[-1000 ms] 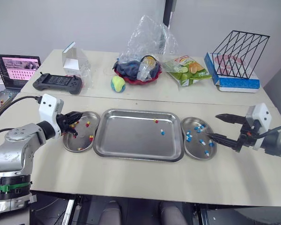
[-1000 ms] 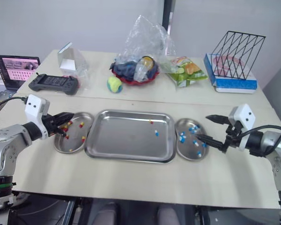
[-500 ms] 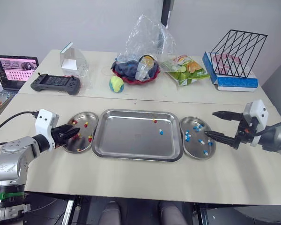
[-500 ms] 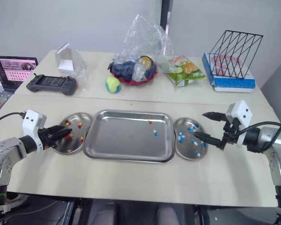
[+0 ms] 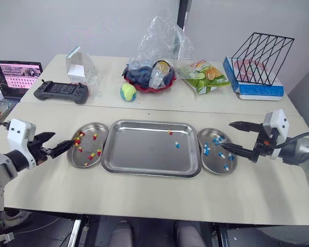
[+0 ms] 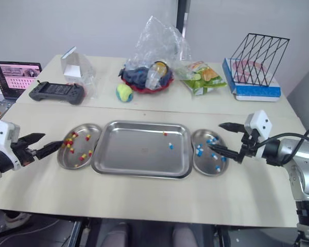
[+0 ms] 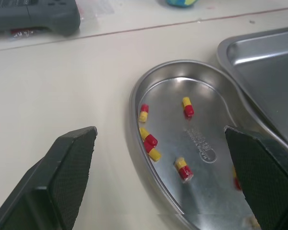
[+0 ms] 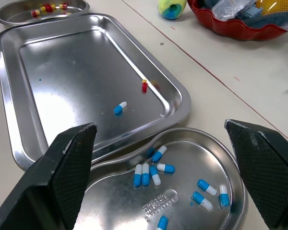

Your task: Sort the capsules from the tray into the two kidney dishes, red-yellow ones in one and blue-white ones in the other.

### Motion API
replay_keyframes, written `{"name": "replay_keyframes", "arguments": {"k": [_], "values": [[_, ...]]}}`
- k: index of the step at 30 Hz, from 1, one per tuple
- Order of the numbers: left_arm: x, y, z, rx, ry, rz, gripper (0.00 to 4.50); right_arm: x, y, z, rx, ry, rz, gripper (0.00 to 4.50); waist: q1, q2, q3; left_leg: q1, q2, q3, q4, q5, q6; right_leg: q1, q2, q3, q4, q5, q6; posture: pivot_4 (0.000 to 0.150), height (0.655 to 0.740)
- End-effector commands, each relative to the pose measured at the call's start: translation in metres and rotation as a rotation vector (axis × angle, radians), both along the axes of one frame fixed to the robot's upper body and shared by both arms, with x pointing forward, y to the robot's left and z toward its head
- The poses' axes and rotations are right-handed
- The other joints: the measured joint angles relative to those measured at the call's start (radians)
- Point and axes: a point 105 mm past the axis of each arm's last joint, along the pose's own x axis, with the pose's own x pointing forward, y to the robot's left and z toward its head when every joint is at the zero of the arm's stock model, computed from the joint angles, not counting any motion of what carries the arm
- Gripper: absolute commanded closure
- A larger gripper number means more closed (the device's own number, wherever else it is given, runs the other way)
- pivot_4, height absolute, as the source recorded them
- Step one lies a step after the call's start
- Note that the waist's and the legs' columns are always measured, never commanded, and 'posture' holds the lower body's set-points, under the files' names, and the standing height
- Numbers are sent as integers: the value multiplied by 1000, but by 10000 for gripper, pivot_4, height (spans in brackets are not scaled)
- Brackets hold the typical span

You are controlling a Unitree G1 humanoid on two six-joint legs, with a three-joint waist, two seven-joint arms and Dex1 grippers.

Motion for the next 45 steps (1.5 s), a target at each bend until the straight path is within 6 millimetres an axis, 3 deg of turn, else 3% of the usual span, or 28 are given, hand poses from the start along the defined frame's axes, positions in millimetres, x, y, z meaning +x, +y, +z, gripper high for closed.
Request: {"name": "replay_keyframes", "arguments": {"k": [1,7,13,16,20,22,31,38,45], "values": [[-8,2,33,-15,-140,-64,216,4,-3,11,5,-64,-21,0,-3,0,0,0,0,0,0,0,0,0,0,0,0,0,0,1500,7289],[-30,30,46,13,-240,-70,216,3,-14,6,24,-47,-57,0,-7,0,0,0,0,0,-1,0,0,-1,0,0,0,0,-1,1500,7289],[-54,53,35,51,-233,-37,216,4,-33,1,52,-47,-128,0,-5,1,0,0,0,0,-1,0,0,-1,0,0,0,-1,-1,1500,7289],[-71,84,27,47,-250,95,216,3,-52,-8,64,-41,-204,0,-2,1,0,0,0,0,-1,0,0,-1,0,0,0,-1,-1,1500,7289],[-83,101,15,15,-190,166,216,1,-68,-11,67,-49,-256,0,-5,1,0,0,0,1,-1,0,0,-1,0,0,0,-1,-1,1500,7289],[-87,108,18,-27,-201,200,216,1,-76,-10,78,-50,-281,0,-5,1,0,1,0,1,-1,0,0,-1,0,0,1,-1,-1,1500,7289],[-84,104,18,1,-206,176,216,2,-77,-18,84,-44,-295,0,-6,1,1,1,0,1,-1,0,0,0,0,0,2,-1,-1,1500,7289],[-77,106,31,0,-255,186,216,6,-77,-17,88,-50,-298,0,-6,1,1,1,0,1,-1,0,0,0,0,0,1,-1,-1,1500,7289],[-77,99,26,-11,-258,166,216,10,-74,-6,76,-69,-279,0,-7,1,1,1,0,1,-1,0,0,0,0,0,1,-1,-1,1500,7289]]}}
